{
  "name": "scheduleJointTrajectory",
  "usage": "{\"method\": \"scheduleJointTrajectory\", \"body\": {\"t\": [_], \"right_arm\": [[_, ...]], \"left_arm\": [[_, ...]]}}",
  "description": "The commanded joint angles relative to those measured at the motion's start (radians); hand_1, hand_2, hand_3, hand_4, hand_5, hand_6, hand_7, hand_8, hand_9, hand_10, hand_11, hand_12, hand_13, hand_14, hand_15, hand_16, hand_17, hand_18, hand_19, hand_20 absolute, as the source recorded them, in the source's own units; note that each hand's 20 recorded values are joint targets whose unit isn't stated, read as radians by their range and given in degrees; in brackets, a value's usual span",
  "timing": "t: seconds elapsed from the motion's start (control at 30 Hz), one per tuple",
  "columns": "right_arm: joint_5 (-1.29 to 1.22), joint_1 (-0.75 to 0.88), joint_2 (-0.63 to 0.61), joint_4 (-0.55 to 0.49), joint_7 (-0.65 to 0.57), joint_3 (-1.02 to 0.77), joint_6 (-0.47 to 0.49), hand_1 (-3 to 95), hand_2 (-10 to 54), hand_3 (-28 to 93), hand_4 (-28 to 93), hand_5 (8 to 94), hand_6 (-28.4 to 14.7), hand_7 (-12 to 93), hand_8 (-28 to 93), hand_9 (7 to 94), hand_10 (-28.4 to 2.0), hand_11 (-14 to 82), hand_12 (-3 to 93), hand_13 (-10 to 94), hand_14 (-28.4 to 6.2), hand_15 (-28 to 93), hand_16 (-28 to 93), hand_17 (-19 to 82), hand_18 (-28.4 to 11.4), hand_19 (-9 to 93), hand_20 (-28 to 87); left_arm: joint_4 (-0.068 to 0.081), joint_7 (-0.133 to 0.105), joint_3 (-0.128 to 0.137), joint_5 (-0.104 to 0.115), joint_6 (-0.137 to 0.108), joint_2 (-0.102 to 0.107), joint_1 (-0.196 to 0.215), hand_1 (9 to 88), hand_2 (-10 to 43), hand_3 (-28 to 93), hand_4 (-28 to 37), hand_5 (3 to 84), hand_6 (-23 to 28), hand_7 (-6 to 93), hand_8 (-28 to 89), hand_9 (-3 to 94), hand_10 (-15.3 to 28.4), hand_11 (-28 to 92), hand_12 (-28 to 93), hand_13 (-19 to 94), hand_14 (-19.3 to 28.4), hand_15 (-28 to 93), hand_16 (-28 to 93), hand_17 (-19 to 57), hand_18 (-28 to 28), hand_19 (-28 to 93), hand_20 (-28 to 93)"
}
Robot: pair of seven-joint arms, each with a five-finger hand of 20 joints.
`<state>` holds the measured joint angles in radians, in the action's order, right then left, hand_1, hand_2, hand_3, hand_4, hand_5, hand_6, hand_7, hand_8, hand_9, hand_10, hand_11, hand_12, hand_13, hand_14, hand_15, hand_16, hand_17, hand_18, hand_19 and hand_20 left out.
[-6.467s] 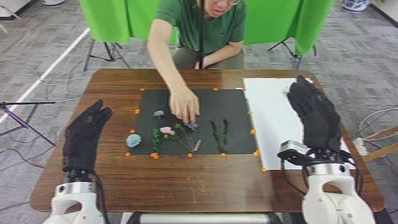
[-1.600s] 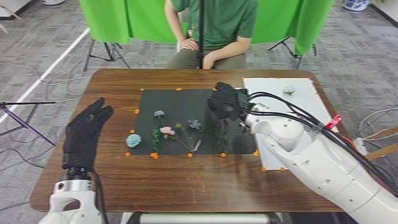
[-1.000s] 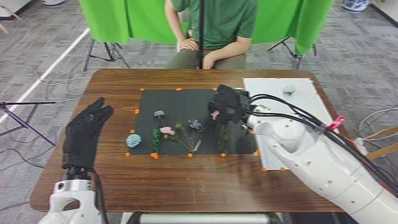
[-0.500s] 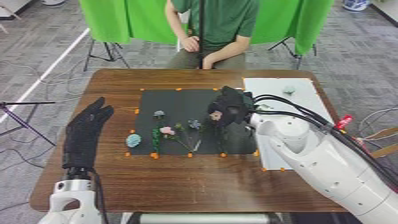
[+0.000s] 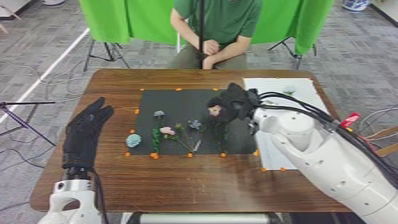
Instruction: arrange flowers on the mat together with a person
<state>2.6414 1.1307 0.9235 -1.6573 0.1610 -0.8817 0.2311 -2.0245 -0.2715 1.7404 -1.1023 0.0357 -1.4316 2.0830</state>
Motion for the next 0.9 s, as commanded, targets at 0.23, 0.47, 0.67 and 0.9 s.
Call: {"method": "scheduleJointTrajectory", "body": {"t": [0.23,0.47,0.67,0.9], "right_arm": [[-0.003,-0.004,-0.022,-0.020,0.014,-0.012,0.017,27.8,-9.5,77,-28,39.7,2.2,16,-14,56.4,-9.5,7.4,8.7,58,-11.7,18,27,28,-14.2,12,37],[-0.025,0.003,-0.025,-0.022,0.026,0.001,0.023,27.3,-9.5,77,-27,49.5,-1.5,14,-12,55.0,-9.9,7.3,9.2,57,-11.4,18,27,28,-14.1,13,36],[-0.020,0.002,-0.025,-0.018,0.040,0.008,0.013,26.8,-9.5,77,-26,51.5,-1.6,14,-12,54.3,-10.5,7.2,9.9,57,-11.2,18,28,27,-14.0,15,37],[-0.007,0.000,-0.025,-0.020,0.031,0.004,0.041,26.3,-9.5,76,-25,46.3,0.9,15,-12,61.3,-10.9,8.6,11.6,57,-11.3,18,28,27,-14.0,16,36]], "left_arm": [[0.004,0.004,0.003,-0.005,0.006,-0.006,0.007,31.3,-7.5,64,-16.2,45.8,2.4,10.1,-5,45.0,12.4,16,15,35,14.6,10,0,6.6,10.3,2,16],[0.004,0.005,0.002,-0.003,0.004,-0.004,0.007,31.3,-7.5,64,-16.2,45.8,2.8,9.8,-5,45.0,12.4,16,15,35,14.6,10,0,6.6,10.2,2,16],[0.003,0.001,0.002,-0.003,0.002,-0.006,0.007,31.2,-7.5,64,-16.2,45.8,2.9,9.6,-5,45.0,12.4,16,15,35,14.6,10,0,6.6,10.1,2,16],[0.002,0.001,0.004,-0.004,0.002,-0.006,0.010,31.2,-7.6,64,-16.4,45.7,2.9,9.7,-5,45.0,12.4,15,15,35,14.6,10,0,6.6,10.1,2,16]]}}
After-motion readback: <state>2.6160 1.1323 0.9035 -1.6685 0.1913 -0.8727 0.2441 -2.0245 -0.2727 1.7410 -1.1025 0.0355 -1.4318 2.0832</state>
